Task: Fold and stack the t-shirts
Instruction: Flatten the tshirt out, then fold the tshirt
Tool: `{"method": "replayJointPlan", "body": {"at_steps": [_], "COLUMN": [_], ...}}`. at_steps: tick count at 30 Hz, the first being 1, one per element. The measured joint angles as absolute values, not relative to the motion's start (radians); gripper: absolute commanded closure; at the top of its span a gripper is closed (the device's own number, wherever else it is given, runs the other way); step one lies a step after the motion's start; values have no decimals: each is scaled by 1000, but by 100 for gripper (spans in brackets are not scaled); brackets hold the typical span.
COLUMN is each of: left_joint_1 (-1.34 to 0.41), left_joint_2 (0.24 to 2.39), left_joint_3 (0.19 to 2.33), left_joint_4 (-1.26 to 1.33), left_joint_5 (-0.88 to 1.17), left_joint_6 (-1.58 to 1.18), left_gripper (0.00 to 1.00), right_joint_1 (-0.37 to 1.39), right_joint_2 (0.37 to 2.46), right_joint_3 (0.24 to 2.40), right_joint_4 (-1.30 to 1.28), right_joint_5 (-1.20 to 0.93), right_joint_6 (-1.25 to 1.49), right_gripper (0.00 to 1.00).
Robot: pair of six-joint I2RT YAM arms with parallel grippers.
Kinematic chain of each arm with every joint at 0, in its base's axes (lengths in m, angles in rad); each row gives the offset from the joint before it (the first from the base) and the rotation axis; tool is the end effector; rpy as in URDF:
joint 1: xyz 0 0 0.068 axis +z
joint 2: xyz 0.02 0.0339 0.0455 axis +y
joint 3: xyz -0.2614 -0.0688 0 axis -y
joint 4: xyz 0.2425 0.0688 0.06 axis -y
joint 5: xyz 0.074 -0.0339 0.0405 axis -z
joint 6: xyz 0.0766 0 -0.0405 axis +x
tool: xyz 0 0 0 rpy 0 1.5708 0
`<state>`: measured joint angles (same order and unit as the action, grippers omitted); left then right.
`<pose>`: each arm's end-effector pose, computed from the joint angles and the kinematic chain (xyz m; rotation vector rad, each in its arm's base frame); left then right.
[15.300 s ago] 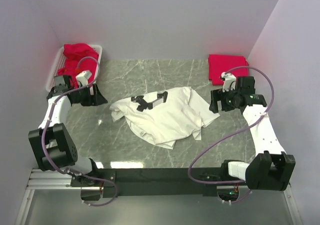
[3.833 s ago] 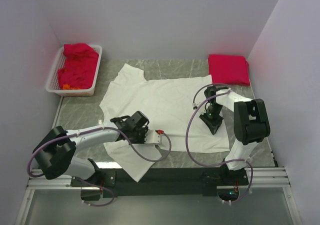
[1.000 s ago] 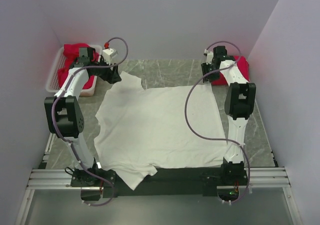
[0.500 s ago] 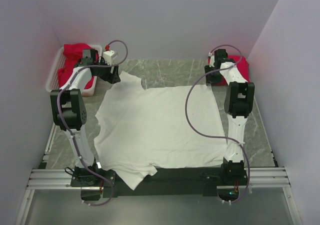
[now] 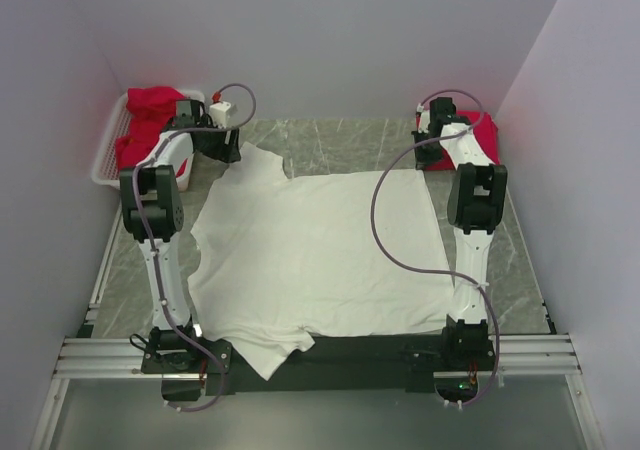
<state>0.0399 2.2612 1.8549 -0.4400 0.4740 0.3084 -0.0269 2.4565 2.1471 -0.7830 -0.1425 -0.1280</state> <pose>0.5281 -0.0139 0.1679 0.5219 2.2747 -0.4002 0.5407 -0.0037 0.1292 -0.1800 2.6451 0.1386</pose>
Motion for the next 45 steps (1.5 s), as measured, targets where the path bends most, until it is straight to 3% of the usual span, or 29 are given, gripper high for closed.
{"method": "replayJointPlan", "body": {"at_steps": [10,13,17,27,28,30,32,45], "left_joint_1": [-10,-25,-35,-36,-36,-36,-37,-56], "left_joint_2": [2399,2402,2411,2447,2454,2475,2494,2551], "left_joint_3": [1957,1962,1973,2033,2045,2083,2114,2209], "left_joint_4": [-418,-414,-416,-430,-434,-438,-443,-453], "left_joint_5": [382,369,368,360,360,355,343,327], "left_joint_6": [311,311,310,321,321,325,325,331], "left_gripper": [31,40,61,84,83,62,51,43], "right_joint_1": [-29,-31,-32,-32,-31,-32,-32,-31], "right_joint_2": [2443,2437,2437,2437,2437,2437,2437,2437], "right_joint_3": [2115,2105,2105,2105,2105,2105,2105,2108], "right_joint_4": [-757,-750,-751,-752,-752,-752,-752,-763], "right_joint_5": [-178,-194,-206,-212,-213,-213,-213,-215], "right_joint_6": [-138,-139,-142,-152,-154,-155,-156,-174], "right_gripper": [100,100,100,100,100,100,100,100]}}
